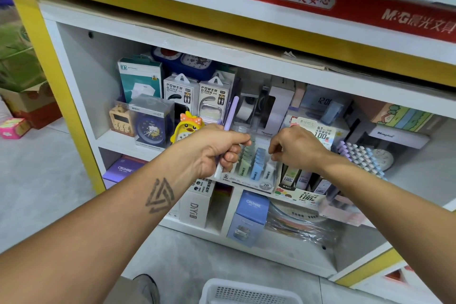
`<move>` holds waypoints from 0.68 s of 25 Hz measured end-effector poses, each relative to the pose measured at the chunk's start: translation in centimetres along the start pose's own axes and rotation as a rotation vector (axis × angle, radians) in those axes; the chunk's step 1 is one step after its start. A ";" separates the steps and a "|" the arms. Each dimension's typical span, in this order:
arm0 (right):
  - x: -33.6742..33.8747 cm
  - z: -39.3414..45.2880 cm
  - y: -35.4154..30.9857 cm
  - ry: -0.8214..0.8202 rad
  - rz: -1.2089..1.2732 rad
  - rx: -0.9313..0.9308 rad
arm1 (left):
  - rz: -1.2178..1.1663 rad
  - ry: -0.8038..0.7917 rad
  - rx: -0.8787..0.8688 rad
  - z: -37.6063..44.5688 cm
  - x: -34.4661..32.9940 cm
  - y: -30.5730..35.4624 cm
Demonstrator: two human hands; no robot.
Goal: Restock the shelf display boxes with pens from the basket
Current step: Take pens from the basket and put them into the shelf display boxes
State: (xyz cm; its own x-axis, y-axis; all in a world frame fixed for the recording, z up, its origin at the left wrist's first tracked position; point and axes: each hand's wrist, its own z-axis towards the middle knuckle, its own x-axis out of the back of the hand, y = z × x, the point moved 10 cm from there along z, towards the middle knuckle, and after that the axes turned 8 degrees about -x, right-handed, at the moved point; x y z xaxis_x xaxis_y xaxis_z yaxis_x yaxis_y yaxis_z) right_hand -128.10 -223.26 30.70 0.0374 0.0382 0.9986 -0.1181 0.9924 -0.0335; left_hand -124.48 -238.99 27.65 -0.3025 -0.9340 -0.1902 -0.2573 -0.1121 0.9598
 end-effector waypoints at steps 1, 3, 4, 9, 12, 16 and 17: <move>-0.2 0.0 -0.1 -0.029 0.009 0.001 | -0.001 0.000 0.000 0.0 0.1 0.0; -0.4 0.1 0.0 -0.050 0.000 0.001 | -0.003 -0.001 0.000 0.0 0.1 0.0; -0.5 0.1 -0.1 -0.037 -0.009 0.001 | -0.003 0.000 -0.001 0.0 0.1 0.1; -1.7 -0.1 -0.9 -0.044 -0.090 0.061 | 0.007 0.004 -0.004 0.0 0.1 0.1; -0.9 0.1 -0.8 0.015 -0.073 0.076 | 0.002 -0.008 0.008 0.0 -0.1 0.1; -0.3 -0.4 -1.3 0.008 -0.134 0.106 | -0.212 -0.078 0.124 -0.6 -1.6 -0.4; 0.7 -0.7 -1.6 0.043 -0.056 0.099 | -0.283 -0.084 0.134 -0.7 -2.0 -0.3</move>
State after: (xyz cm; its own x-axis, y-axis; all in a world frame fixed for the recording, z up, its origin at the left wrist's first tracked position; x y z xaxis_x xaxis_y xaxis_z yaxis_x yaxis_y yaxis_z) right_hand -127.16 -224.76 31.47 0.0886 -0.0096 0.9960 -0.2116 0.9770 0.0283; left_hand -123.13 -237.28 27.87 -0.2752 -0.8401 -0.4675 -0.4593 -0.3123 0.8316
